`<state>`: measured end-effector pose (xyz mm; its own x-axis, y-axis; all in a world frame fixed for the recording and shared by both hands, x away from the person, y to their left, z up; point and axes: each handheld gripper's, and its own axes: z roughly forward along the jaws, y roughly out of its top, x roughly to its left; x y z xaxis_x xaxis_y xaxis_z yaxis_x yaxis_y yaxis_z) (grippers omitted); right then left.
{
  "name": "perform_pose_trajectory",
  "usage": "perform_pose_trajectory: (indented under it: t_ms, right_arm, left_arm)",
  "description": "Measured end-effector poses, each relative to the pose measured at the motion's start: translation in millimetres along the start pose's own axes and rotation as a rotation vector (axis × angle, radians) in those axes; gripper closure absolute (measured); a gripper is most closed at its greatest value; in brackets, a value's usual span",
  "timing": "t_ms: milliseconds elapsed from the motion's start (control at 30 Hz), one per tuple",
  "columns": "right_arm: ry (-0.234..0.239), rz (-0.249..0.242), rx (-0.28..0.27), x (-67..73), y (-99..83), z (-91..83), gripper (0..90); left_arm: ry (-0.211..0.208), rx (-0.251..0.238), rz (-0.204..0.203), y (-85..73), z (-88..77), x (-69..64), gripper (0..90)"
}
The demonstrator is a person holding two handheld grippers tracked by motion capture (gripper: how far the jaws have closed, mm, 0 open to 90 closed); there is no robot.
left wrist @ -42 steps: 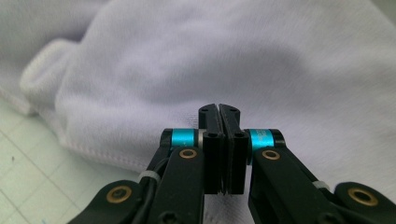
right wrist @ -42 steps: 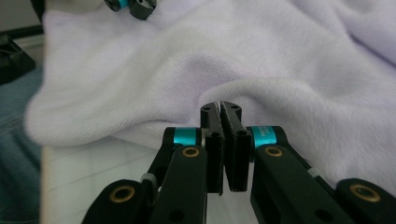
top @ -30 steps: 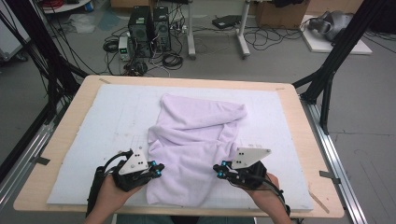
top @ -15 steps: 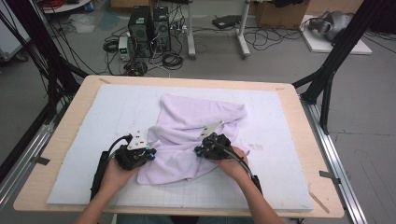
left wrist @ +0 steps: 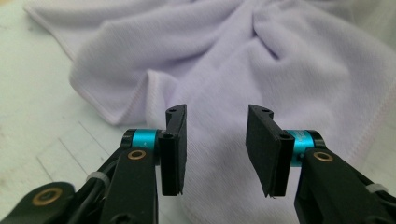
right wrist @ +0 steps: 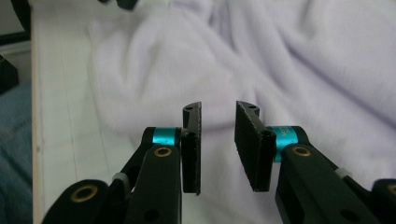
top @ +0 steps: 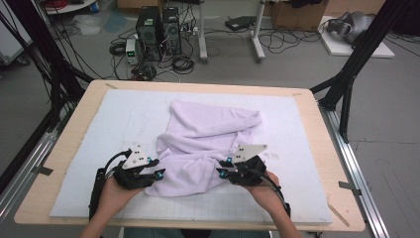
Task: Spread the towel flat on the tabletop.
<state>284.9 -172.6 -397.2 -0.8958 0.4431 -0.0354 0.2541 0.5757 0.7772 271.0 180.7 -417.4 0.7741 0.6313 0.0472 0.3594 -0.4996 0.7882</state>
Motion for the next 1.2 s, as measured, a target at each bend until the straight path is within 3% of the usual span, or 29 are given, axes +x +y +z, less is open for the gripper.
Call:
perform_pose_trajectory:
  t_ms: [167, 200, 333, 433, 500, 700, 867, 1000, 1033, 1067, 1100, 1200]
  right_arm:
    - [-0.014, 0.035, 0.055, 0.6, -25.0, 17.6, 66.5]
    - [-0.014, 0.042, 0.062, 0.0, -26.4, 22.0, 66.8]
    - [-0.019, 0.005, 0.091, -0.1, -26.6, 36.2, 81.6]
    - [0.028, 0.018, 0.088, -3.3, -26.7, 35.8, 86.4]
    - [0.059, 0.024, 0.083, -4.2, -26.8, 30.9, 86.8]
    - [0.075, -0.008, 0.032, 7.0, -18.6, -5.5, 86.8]
    - [0.082, -0.060, 0.000, 30.9, -15.9, -40.9, 86.8]
    - [0.168, -0.061, -0.052, 49.0, -16.6, -69.7, 86.0]
    - [0.192, -0.054, -0.070, 50.5, -16.3, -75.7, 82.9]
    - [0.213, -0.042, -0.091, 49.8, -15.6, -80.1, 77.9]
    - [0.208, -0.037, -0.094, 48.5, -14.0, -82.9, 75.0]
    - [0.120, -0.067, -0.060, 38.2, -11.3, -79.5, 67.7]
  left_arm:
    - [-0.014, 0.080, -0.005, -11.6, 18.5, 0.6, 59.9]
    - [-0.002, 0.078, 0.013, -12.4, 20.6, -0.1, 60.8]
    - [0.016, 0.074, 0.038, -12.1, 21.5, -0.7, 74.2]
    - [0.007, 0.070, 0.032, -11.8, 18.1, 0.0, 81.2]
    - [-0.001, 0.058, 0.026, -11.7, 14.2, -1.2, 82.1]
    - [0.005, 0.002, 0.039, -6.7, -15.6, -13.1, 82.1]
    - [-0.016, -0.014, 0.065, -5.8, -49.8, -30.9, 82.1]
    - [-0.087, -0.016, 0.063, -4.3, -69.7, -44.5, 80.5]
    - [-0.104, -0.021, 0.065, -3.2, -72.8, -46.3, 77.9]
    - [-0.104, -0.022, 0.065, -1.4, -74.8, -46.8, 68.7]
    - [-0.096, -0.023, 0.070, 0.2, -75.0, -46.4, 61.8]
    - [-0.068, -0.025, 0.065, 2.7, -63.4, -36.7, 55.0]
